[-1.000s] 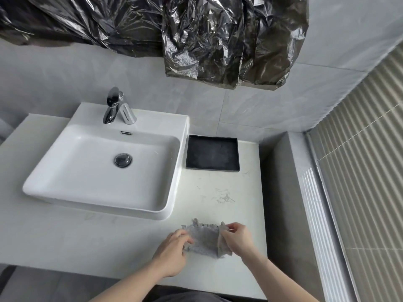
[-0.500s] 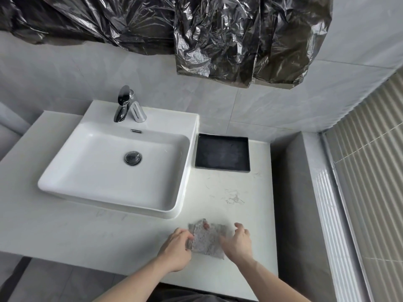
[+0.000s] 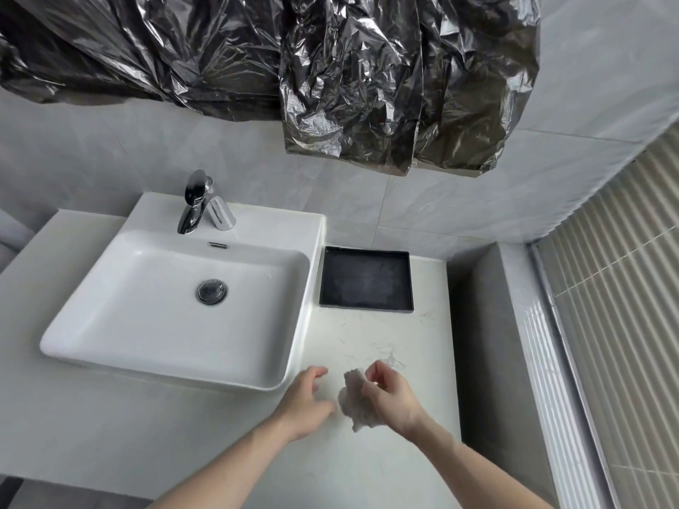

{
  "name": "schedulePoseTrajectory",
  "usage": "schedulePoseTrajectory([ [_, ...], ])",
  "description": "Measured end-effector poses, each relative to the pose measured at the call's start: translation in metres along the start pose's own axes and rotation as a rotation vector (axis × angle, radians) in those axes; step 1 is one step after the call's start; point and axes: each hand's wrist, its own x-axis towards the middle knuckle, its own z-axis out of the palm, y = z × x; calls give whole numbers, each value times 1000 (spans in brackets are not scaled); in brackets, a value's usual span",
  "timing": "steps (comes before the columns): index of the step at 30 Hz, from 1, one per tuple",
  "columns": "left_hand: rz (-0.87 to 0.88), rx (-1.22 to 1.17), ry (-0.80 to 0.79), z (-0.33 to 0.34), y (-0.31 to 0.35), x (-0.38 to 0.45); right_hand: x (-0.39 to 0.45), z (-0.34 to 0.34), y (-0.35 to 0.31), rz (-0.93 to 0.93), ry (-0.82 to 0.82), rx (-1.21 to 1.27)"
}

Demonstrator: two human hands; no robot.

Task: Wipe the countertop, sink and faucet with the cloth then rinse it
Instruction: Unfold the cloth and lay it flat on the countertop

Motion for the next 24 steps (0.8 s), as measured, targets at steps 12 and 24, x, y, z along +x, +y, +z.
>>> schedulePoseTrajectory([
  [12, -122, -617, -241, -28, 94, 67, 97, -68, -67, 22, 137, 249],
  [24, -78, -236, 248, -32, 146, 156, 206, -92, -52, 193, 306, 180],
])
